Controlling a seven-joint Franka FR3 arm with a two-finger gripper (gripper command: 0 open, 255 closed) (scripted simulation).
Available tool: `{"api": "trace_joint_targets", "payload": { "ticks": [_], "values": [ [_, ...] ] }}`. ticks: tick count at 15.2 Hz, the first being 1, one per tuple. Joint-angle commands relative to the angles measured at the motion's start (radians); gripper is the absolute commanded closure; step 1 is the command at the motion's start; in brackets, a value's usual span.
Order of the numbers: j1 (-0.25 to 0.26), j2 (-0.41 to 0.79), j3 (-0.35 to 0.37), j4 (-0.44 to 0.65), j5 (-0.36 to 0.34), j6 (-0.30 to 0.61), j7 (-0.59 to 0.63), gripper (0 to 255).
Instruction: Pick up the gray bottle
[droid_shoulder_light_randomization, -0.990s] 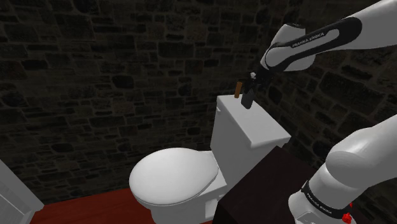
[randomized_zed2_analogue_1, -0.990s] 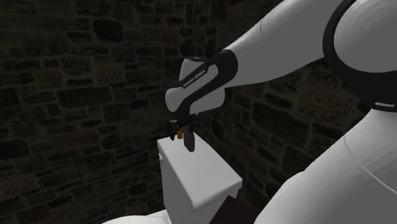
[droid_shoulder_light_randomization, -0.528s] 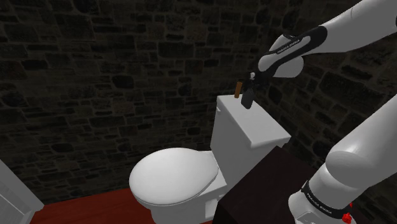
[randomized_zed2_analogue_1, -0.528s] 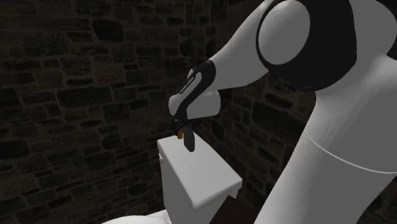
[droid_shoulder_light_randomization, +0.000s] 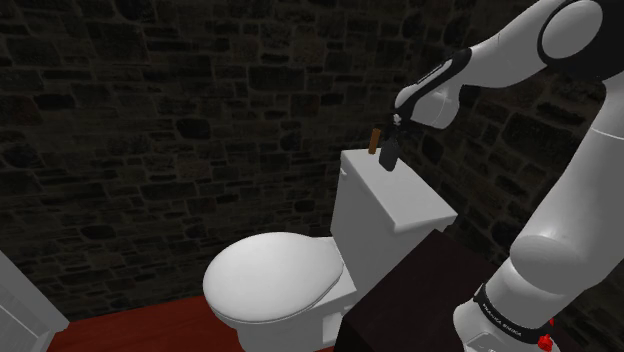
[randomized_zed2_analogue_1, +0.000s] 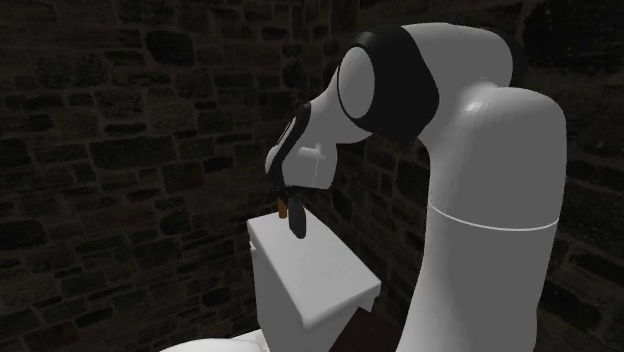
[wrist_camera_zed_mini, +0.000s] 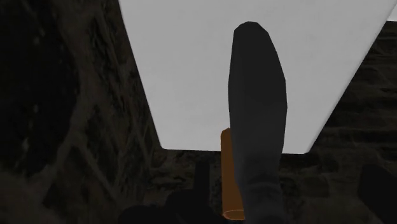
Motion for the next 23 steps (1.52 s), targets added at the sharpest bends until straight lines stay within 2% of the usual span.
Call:
{"api": "trace_joint_targets", "payload": {
  "ticks": [1,7,9,10,19,23],
  "values": [
    [-0.021,0.04,0.019,0.029,0.066,0.018,-0.055,0],
    [-0.082,0.111,0.102,0.03,0.207,0.085,-0.178,0],
    [-0.083,0.11,0.103,0.03,0.206,0.086,-0.177,0],
    [-0.081,0.109,0.102,0.029,0.204,0.085,-0.174,255],
    [-0.083,0.11,0.103,0.03,0.206,0.086,-0.177,255],
    [-0.04,0.067,0.046,0.028,0.121,0.044,-0.102,255]
  ]
}}
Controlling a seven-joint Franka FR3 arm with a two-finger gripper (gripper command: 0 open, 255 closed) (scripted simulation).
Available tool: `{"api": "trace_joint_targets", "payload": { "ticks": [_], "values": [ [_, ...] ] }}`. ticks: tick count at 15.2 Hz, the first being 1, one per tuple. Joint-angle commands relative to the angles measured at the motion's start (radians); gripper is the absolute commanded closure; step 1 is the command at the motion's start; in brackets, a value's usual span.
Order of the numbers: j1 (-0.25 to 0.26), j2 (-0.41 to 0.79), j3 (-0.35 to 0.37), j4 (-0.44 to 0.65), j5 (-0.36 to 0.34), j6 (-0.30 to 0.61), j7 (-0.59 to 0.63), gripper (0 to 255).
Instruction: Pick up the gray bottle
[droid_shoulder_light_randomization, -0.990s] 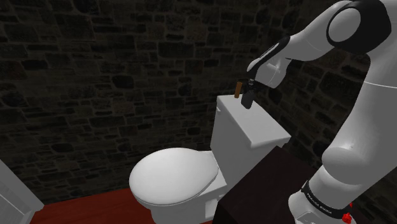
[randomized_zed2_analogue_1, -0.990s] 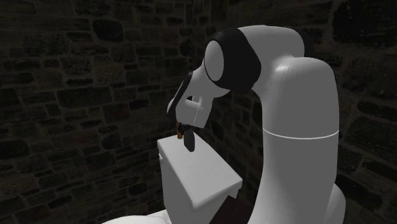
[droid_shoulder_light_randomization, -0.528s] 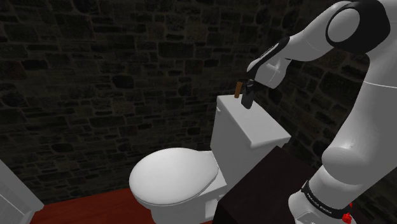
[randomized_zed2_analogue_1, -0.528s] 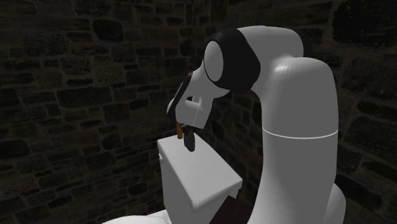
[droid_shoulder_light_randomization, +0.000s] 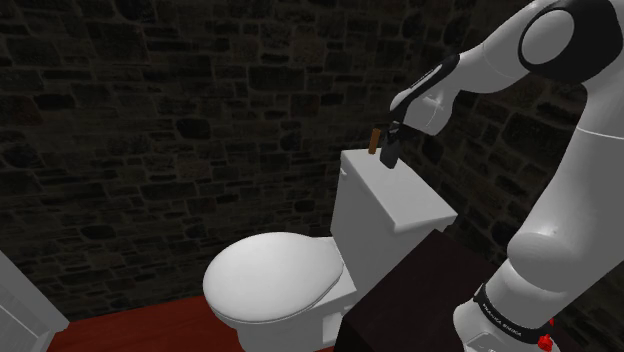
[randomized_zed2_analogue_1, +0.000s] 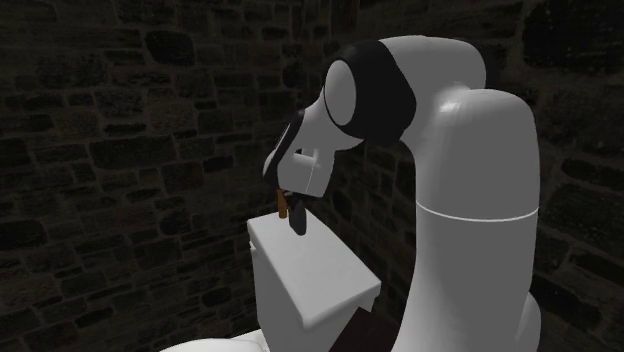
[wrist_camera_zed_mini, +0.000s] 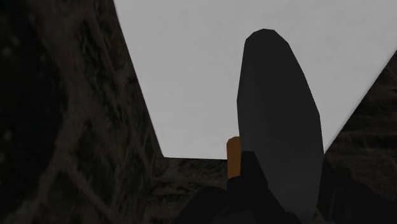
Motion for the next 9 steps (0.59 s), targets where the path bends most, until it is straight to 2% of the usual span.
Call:
{"api": "trace_joint_targets", "payload": {
  "ticks": [1,9],
  "values": [
    [0.019,-0.021,-0.026,0.0,-0.043,-0.021,0.037,255],
    [0.062,-0.101,-0.091,0.014,-0.199,-0.108,0.167,255]
  ]
}}
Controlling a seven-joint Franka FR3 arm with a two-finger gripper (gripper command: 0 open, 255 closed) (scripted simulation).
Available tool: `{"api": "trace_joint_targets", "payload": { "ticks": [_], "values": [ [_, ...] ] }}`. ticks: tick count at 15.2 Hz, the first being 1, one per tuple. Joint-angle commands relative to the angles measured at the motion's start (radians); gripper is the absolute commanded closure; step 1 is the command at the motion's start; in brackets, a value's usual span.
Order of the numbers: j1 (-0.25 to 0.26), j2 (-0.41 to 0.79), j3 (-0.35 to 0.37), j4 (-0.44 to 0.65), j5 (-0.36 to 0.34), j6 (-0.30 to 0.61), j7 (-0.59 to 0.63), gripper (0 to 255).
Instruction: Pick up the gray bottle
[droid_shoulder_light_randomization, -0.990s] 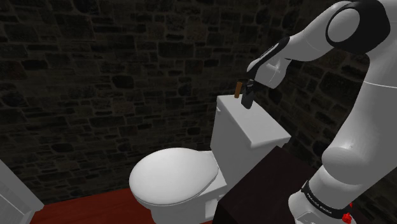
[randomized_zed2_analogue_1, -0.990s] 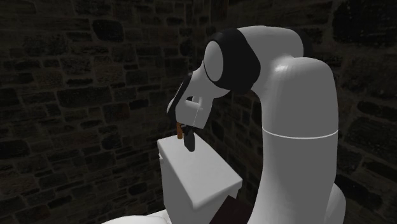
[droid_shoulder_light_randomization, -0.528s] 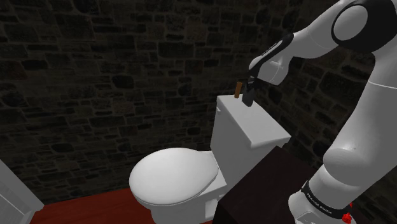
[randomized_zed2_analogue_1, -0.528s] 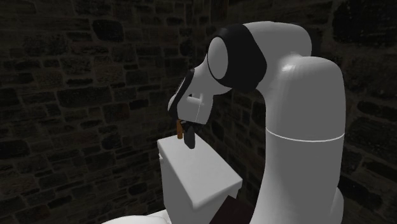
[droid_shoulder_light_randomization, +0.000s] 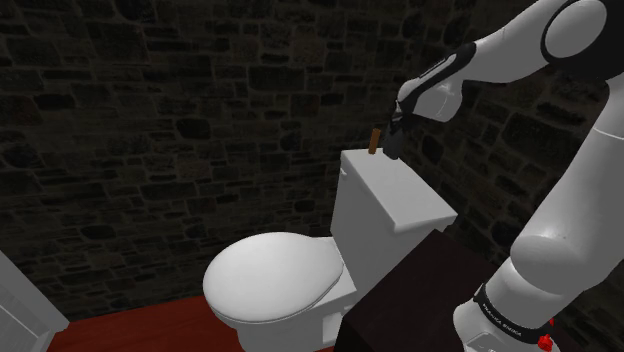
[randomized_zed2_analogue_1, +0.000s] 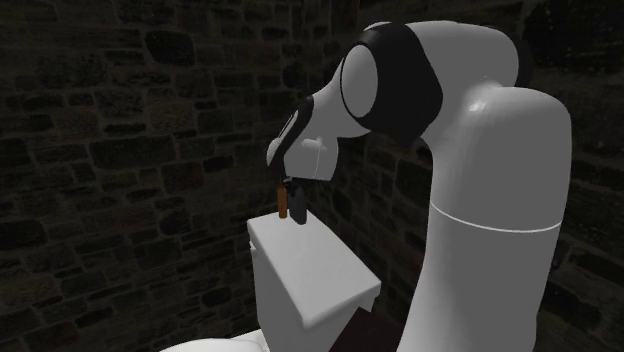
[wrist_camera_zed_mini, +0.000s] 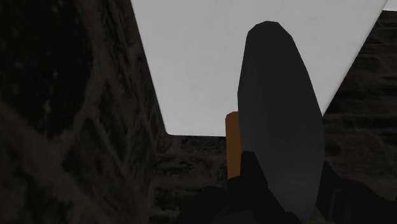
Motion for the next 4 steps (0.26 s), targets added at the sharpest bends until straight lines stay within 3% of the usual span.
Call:
{"api": "trace_joint_targets", "payload": {
  "ticks": [1,4],
  "values": [
    [0.006,-0.019,-0.011,0.005,-0.035,-0.023,0.029,255],
    [0.008,-0.03,-0.015,0.009,-0.054,-0.036,0.044,255]
  ]
}}
